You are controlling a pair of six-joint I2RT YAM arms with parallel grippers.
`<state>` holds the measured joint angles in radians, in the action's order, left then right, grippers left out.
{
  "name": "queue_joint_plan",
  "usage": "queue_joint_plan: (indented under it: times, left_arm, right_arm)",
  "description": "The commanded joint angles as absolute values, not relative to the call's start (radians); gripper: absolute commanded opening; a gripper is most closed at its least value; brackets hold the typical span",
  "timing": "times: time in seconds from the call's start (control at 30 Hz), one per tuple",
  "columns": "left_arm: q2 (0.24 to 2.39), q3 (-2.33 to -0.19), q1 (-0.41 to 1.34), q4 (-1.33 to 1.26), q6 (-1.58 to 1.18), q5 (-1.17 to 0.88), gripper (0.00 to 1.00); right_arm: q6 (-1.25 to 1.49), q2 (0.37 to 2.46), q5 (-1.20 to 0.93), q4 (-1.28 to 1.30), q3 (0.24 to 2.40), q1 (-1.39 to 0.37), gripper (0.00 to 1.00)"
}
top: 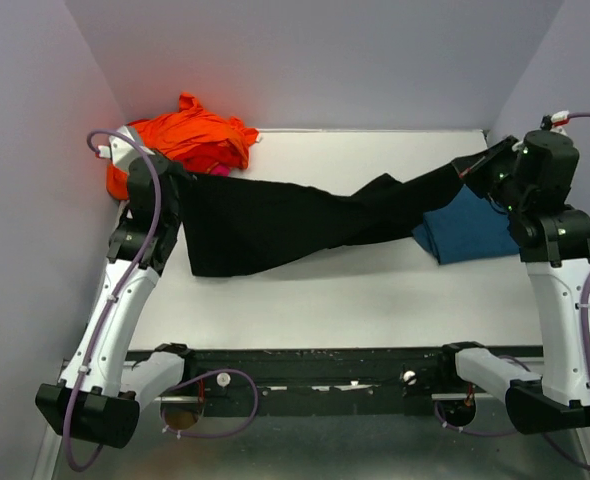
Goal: Fold and stack the t-shirts
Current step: Flatten out the tshirt
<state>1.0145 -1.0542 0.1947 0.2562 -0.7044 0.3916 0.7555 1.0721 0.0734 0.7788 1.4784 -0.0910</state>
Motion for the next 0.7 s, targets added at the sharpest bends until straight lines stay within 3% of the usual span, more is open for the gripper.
queue_joint_plan:
  times: [0.0,0.13,0.4,0.67]
  left_arm:
    - [1.017,-1.288,0.192,0.359,-0.657,0.488,0.0]
    - [0.996,-1.422,0.192,0.422,-0.646,0.523,0.0]
    - [0.985,-1.476,0.192,0.396,-0.66,0.571,0.0]
    - [1.328,-1.571,0.19,0.298,-0.741,0.532,0.0]
  right_arm:
    - [0.707,1.048,0.046,0.824,1.664,-0.086,0.01]
    - [0.69,0.997,0.018,0.827,1.79,-0.084,0.01]
    - [0.664,1.015,0.025,0.842,2.026,-0.084,0.01]
    - [0.709,1.317,0.066,0.755,2.04,-0.084,0.01]
